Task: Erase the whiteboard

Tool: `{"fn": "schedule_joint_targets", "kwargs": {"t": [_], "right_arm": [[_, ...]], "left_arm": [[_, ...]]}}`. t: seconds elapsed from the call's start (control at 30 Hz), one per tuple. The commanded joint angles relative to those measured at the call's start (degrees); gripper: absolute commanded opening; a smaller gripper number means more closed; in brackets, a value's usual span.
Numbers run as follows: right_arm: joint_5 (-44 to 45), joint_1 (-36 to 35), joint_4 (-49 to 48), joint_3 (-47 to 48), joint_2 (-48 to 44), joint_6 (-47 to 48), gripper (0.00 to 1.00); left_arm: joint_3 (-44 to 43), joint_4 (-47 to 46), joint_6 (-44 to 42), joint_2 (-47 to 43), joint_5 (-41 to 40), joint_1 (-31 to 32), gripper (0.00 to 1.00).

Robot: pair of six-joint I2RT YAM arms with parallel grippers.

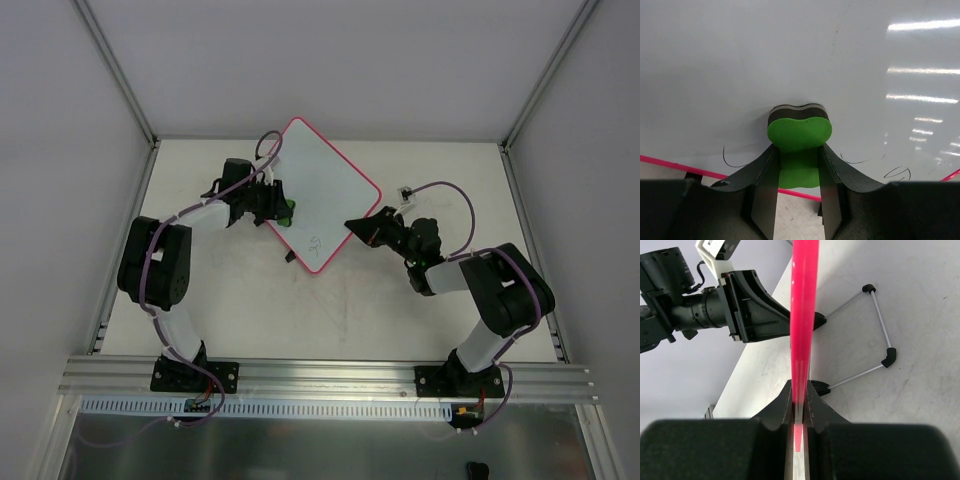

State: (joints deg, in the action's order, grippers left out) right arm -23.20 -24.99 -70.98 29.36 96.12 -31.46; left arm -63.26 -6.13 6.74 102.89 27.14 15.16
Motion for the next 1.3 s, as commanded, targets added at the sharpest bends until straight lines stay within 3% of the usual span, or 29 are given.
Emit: {"fn": "schedule_joint_targets", "kwargs": {"t": [0.0,0.13,0.4,0.77,0.93,1.27], "right_arm": [[-5.63,-1.90,-16.73,2.19,-3.48,2.90,0.00],[-5.89,-1.90,-16.73,2.36,-3.22,2.63,0.00],[-6.24,-1.90,-16.73,2.36,-3.04,2.81,0.00],[-6.07,-2.08,-16.73,1.49,-3.48,3.86,0.00],[-6.07,-2.08,-16.73,1.66,-3.30,3.69,0.00],[-6.07,-2.16,-16.73,1.57,-3.39,3.51,0.00]], "left_arm": [[-3.08,2.61,2.83,4.77,-0.07,-1.53,0.00],[-8.61,2.62,6.17,8.37,3.36,-6.01,0.00],[-14.78,2.79,11.80,12.59,2.75,-9.97,0.00],[-26.81,5.87,12.42,15.58,2.39,-12.26,0.00],[-33.75,12.19,11.19,17.60,1.96,-12.17,0.00],[-24.55,14.48,10.75,13.92,1.86,-12.08,0.00]]}}
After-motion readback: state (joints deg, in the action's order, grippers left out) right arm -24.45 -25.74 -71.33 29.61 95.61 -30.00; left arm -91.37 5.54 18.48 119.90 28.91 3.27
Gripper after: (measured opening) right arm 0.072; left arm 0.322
